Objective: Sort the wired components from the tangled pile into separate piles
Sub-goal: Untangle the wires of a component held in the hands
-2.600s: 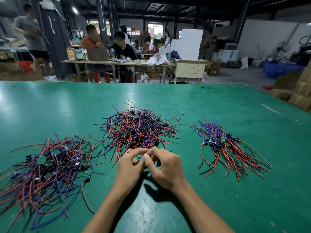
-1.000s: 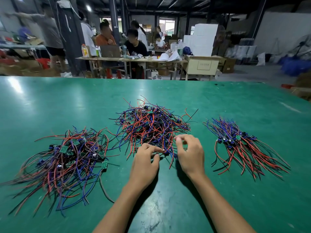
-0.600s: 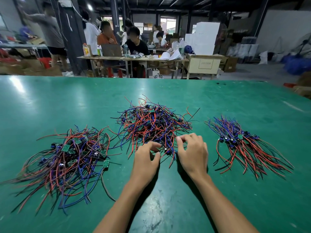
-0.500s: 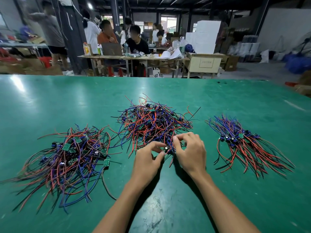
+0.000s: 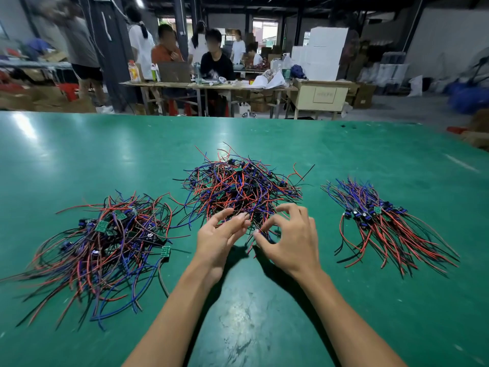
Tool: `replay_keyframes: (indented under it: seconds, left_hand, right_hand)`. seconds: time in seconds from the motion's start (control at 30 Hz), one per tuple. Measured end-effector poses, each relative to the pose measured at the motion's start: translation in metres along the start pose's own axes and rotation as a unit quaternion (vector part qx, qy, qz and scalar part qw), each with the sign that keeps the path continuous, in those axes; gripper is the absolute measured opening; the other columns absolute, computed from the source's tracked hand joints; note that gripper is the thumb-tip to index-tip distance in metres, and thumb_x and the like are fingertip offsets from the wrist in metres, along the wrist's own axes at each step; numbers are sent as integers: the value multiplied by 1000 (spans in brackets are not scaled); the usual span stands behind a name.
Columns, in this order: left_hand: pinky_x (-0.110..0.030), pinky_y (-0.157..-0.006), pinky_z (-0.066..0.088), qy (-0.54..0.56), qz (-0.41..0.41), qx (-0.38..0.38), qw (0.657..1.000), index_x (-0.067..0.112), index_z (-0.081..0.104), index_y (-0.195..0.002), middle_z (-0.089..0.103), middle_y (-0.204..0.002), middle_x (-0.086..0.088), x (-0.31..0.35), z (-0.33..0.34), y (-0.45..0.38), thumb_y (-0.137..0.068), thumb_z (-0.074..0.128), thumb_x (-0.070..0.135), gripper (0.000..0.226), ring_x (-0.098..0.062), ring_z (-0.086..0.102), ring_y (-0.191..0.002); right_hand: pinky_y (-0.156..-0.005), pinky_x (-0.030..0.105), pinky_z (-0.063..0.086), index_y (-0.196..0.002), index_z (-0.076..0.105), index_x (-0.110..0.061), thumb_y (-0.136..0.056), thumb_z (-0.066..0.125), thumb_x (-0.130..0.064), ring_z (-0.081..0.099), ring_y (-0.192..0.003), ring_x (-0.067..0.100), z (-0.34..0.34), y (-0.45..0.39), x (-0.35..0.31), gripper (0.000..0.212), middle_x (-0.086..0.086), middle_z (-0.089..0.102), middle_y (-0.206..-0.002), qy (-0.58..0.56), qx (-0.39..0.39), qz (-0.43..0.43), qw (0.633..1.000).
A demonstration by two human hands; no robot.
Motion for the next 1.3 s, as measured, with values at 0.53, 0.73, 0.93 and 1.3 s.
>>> replay_keyframes:
  seconds: [0.53,0.73,0.93,1.3]
  left_hand:
    - [-36,-87,59,-333,166,15,928,20,67,-108,73,-109,-4,6,1,6,-89,70,1,27,-10,68,-93]
    - [-28,-108,33,-472,328,-87,814,36,75,-111,65,-123,19,13,24,25,-95,57,35,24,-5,49,-125]
    - [-31,-88,56,-399,304,-119,857,24,79,-100,77,-92,12,18,29,27,-90,75,19,11,-10,72,-89]
    - [-12,-62,45,-299,181,-165,922,5,76,-103,78,-84,-11,25,22,22,-96,65,9,14,-5,66,-66]
  right_hand:
    - [-83,33,35,-72,71,-19,-91,56,-38,53,-100,16,-23,-4,0,31,-6,66,-99,-31,72,5,997]
    - [-70,30,36,-73,53,-29,-102,40,-34,47,-75,10,-34,-7,-6,32,-16,54,-74,-208,90,-19,974]
    - [-60,22,43,-78,59,-4,-104,40,-37,56,-60,12,-22,-8,-6,46,6,63,-66,-413,1,51,909]
    - [-57,19,35,-89,72,-1,-92,57,-30,40,-59,10,-22,-13,-7,33,7,49,-67,-530,-88,121,834]
Point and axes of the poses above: each hand's wrist, its own y-axis away from the middle knuckle, its own z-axis out of the palm, x = y × z, the point moved 4 cm from there along -y, towards the middle knuckle
